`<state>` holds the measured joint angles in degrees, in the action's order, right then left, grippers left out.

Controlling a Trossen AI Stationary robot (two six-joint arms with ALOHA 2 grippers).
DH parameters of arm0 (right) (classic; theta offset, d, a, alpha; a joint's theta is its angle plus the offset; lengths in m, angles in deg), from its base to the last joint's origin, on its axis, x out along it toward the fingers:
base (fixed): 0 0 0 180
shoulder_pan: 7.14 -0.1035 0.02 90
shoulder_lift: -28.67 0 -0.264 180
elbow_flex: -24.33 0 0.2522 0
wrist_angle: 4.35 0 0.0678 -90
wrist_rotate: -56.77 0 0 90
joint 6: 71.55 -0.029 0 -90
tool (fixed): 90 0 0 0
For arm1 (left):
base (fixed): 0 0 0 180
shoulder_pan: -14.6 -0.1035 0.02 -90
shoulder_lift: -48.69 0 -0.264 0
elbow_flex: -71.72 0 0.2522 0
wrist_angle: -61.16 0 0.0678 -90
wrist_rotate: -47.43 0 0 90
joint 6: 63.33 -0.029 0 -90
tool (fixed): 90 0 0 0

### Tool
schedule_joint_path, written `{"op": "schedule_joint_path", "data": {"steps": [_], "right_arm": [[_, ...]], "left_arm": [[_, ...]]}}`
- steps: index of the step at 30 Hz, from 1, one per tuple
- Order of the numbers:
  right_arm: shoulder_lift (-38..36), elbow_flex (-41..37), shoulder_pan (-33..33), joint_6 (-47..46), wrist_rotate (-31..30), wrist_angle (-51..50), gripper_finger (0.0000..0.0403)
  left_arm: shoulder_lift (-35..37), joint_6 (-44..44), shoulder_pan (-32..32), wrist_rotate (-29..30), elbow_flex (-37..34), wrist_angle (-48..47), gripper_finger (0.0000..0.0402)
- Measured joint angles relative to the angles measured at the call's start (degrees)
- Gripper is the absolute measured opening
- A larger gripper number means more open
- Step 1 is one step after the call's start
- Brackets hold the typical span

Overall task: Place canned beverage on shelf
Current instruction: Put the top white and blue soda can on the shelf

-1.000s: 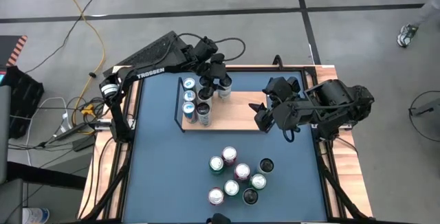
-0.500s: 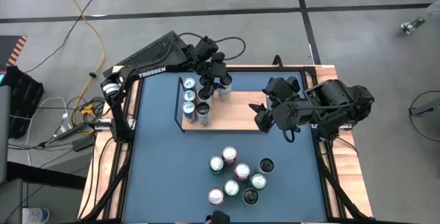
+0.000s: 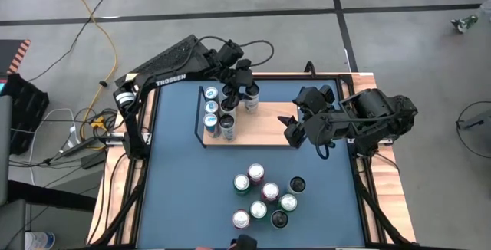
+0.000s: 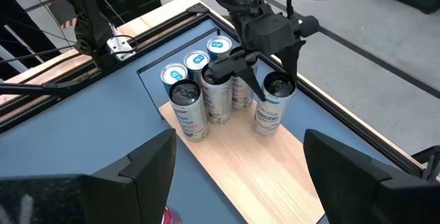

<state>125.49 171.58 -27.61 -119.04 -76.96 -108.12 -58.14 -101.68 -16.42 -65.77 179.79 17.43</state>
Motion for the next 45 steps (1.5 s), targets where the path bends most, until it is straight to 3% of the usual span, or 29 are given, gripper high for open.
{"op": "schedule_joint_path", "data": {"steps": [5, 13, 23, 29, 34, 41, 45], "right_arm": [[0.0, 0.0, 0.0, 0.04, 0.13, -0.02, 0.0301], [0.0, 0.0, 0.0, 0.27, 0.23, 0.01, 0.0301], [0.0, 0.0, 0.0, 1.54, 0.26, 0.0, 0.0301], [0.02, 0.0, 0.69, 3.54, -1.55, -0.04, 0.0301], [-0.11, -3.55, 9.24, 12.96, -2.95, 0.04, 0.0301], [-0.68, -16.51, 26.69, 27.27, 7.69, 5.46, 0.0301], [-0.59, -27.41, 33.98, 34.98, 13.97, 16.84, 0.0301]], "left_arm": [[0.0, 0.02, 0.0, 0.76, 0.0, -0.03, 0.0302], [-0.01, -0.12, 0.06, 0.16, 0.65, -1.36, 0.0307], [-0.09, -0.76, -0.68, 1.62, 10.4, -7.09, 0.0308], [-0.07, -2.06, -0.37, 1.31, 17.97, -18.78, 0.0309], [3.79, -0.94, 0.55, 0.96, 21.91, -23.55, 0.0309], [16.92, 3.0, 1.51, 5.79, 22.32, -27.49, 0.0309], [23.29, 5.81, 2.28, 7.03, 22.32, -27.13, 0.0309]]}}
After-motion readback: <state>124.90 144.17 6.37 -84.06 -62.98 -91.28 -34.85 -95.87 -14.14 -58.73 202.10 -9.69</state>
